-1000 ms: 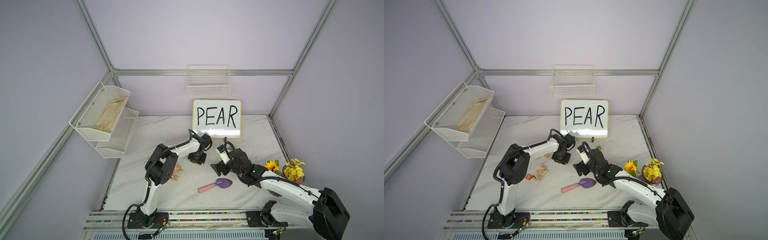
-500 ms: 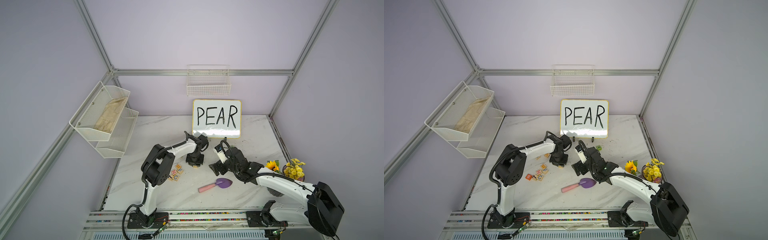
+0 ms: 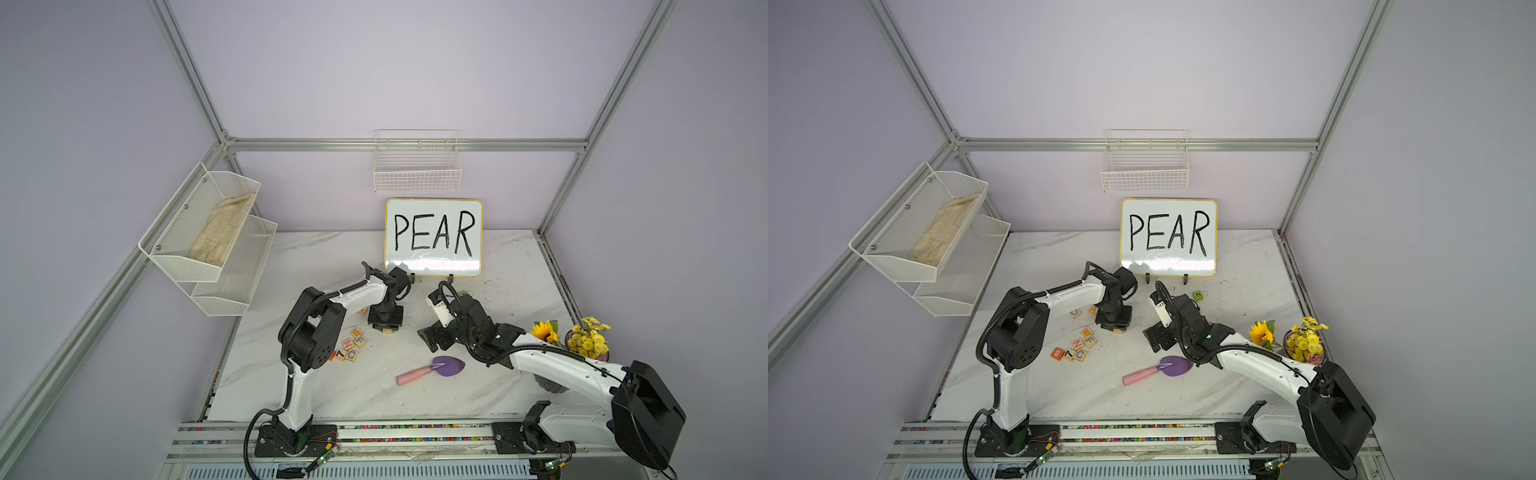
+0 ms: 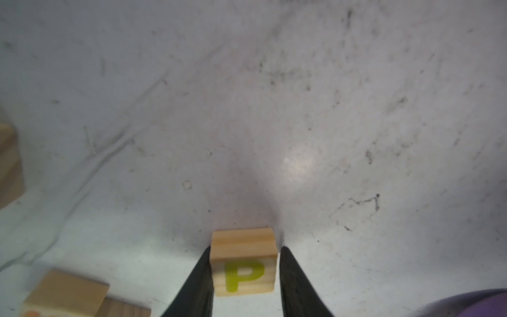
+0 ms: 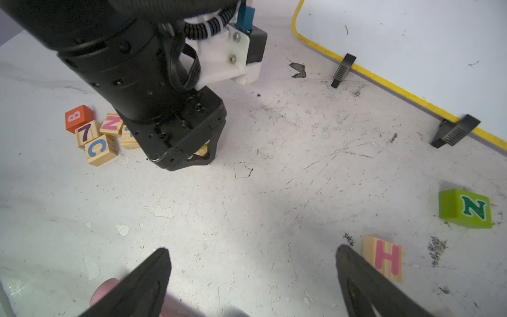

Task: Spell the uppercase word “pear” with letter blocks
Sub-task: Adjust the letter block at the center of the board.

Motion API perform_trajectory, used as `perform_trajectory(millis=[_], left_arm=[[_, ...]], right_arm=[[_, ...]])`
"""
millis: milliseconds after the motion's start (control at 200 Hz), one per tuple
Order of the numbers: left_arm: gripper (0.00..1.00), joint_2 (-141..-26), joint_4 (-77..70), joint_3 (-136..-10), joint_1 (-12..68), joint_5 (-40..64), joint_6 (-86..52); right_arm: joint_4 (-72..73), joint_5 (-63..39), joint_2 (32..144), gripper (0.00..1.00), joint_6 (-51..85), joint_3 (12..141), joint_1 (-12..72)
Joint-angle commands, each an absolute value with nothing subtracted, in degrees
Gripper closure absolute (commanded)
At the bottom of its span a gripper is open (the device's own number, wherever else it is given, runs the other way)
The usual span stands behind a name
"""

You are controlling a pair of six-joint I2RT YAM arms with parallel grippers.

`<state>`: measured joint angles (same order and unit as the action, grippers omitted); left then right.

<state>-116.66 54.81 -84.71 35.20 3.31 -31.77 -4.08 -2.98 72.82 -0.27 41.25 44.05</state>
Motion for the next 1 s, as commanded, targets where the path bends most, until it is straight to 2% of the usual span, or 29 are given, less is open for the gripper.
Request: perform_trajectory(millis=[0,325,485,650,910,995], left_arm=[[0.54,-115.6,54.1,-82.5,34.9,4.0,-32.1],[0.43,-112.3,54.7,-83.1,34.8,2.6,-32.8],[0.3,-106.5,51.4,-82.7,34.8,2.5,-33.6],[0.21,-100.3,47.7,-82.5,34.8,0.7,-32.1],[0.06,-87.1,27.9,-72.0,34.4,2.5,-31.5],[0.05,-82.9,21.3,-66.6,34.2,1.3,-32.3]], right_arm=[[-5.2,-1.5,73.7,0.04,-0.2,42.9,44.4],[-1.3,4.3,71.8,0.03,4.2,41.7,44.4],[1.4,10.6,67.2,0.03,6.5,40.2,44.3],[-0.9,17.0,67.1,0.02,8.4,43.5,43.1],[-9.3,21.1,76.2,0.02,14.0,54.7,41.0],[-15.1,27.7,80.0,0.03,17.9,59.0,41.0]])
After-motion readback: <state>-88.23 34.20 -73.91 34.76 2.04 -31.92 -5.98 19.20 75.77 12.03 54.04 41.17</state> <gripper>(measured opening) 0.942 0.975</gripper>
